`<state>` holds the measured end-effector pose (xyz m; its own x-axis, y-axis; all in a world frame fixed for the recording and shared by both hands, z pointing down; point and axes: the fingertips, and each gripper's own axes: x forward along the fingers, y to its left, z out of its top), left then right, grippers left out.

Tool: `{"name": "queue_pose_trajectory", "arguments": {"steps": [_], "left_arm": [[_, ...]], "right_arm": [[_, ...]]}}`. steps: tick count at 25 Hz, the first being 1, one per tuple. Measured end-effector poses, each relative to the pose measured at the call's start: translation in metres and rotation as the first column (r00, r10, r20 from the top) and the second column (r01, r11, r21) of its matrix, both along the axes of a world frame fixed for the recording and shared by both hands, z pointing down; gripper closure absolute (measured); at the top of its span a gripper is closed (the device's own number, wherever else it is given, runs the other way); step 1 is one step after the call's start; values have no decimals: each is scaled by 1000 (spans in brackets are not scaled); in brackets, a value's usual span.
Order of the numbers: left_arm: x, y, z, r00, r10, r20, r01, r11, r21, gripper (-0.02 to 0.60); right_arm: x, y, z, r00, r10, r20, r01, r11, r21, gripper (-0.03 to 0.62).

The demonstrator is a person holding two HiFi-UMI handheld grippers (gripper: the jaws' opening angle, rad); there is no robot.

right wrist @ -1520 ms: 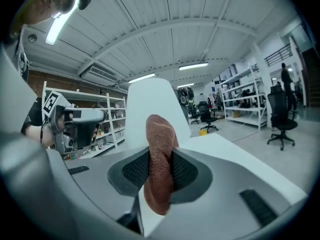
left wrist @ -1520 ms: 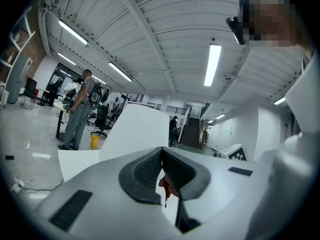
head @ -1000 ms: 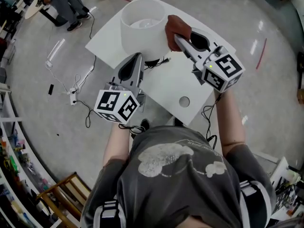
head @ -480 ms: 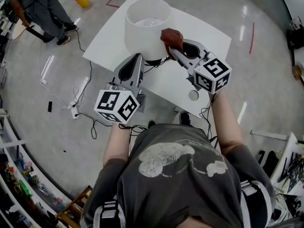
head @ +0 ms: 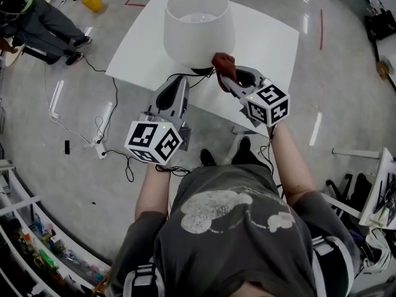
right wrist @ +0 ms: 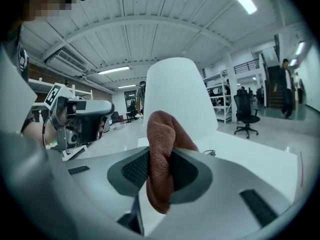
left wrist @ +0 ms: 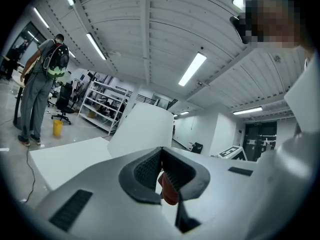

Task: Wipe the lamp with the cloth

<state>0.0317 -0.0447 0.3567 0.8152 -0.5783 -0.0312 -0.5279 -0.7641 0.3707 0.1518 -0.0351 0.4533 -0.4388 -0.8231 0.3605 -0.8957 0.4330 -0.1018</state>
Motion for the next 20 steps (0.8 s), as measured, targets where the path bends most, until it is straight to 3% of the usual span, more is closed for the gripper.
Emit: {"name": "queue_pose_trajectory", "arguments": {"steps": [5, 14, 20], "left_arm": [[-3, 9, 9, 1000, 1, 6, -1, 1000, -19, 572], [10, 23, -14, 999, -45, 14, 44, 998, 34, 572], [12, 32, -31, 996, -83, 29, 81, 995, 61, 572]], "right_arm": [[-8, 20, 2, 1000, -6, 23, 6, 1000, 1, 497], [11, 32, -63, 999, -35, 35, 30, 989, 147, 498], [8, 37, -90, 995, -76, 66, 62, 980, 188, 498]]}}
